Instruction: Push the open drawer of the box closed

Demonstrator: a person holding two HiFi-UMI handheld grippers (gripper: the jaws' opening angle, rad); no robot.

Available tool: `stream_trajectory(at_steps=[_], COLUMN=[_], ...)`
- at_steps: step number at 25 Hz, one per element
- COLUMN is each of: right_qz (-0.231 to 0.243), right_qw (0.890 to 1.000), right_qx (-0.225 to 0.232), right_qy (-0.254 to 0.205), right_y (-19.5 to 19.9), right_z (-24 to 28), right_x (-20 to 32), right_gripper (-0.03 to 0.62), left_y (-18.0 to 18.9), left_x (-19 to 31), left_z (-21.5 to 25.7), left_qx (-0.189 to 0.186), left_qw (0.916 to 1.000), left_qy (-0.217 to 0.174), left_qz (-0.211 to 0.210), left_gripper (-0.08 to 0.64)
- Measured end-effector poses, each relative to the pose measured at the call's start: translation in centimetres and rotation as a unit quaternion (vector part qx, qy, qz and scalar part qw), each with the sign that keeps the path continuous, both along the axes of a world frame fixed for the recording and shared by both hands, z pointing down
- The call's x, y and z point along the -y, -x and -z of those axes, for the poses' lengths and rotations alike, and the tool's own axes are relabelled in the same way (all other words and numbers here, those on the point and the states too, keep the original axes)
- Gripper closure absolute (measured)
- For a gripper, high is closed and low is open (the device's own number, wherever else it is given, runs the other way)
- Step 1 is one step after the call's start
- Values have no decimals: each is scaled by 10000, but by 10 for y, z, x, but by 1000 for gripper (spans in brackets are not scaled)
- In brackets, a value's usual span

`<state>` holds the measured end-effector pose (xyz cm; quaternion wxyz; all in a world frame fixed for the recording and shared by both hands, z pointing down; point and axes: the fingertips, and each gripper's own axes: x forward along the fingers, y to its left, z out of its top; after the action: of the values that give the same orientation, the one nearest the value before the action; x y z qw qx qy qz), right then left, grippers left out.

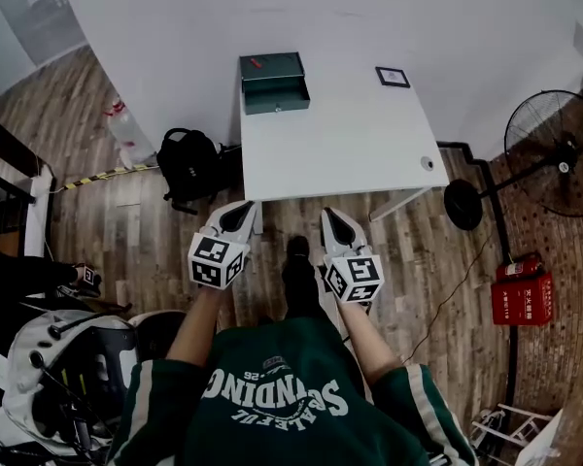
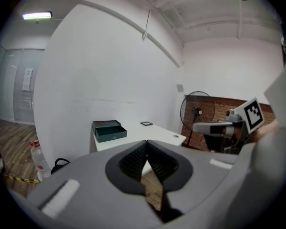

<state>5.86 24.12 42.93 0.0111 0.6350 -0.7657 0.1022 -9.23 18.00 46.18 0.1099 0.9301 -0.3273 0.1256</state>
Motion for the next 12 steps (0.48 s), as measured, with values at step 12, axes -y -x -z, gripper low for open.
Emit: stream_trajectory(at_steps=[12], right_qz=[746], right_qw=[9964], right_qx=[53], right_qy=[394], right_y=[-45], right_z=[-15], right_x=[168], right_gripper=[591], left_y=[-59], left_x=[151], left_z=[-8], left_qx=[58], left_qw=[9985], left_qy=[270], left_qz=[482], left_gripper=[508])
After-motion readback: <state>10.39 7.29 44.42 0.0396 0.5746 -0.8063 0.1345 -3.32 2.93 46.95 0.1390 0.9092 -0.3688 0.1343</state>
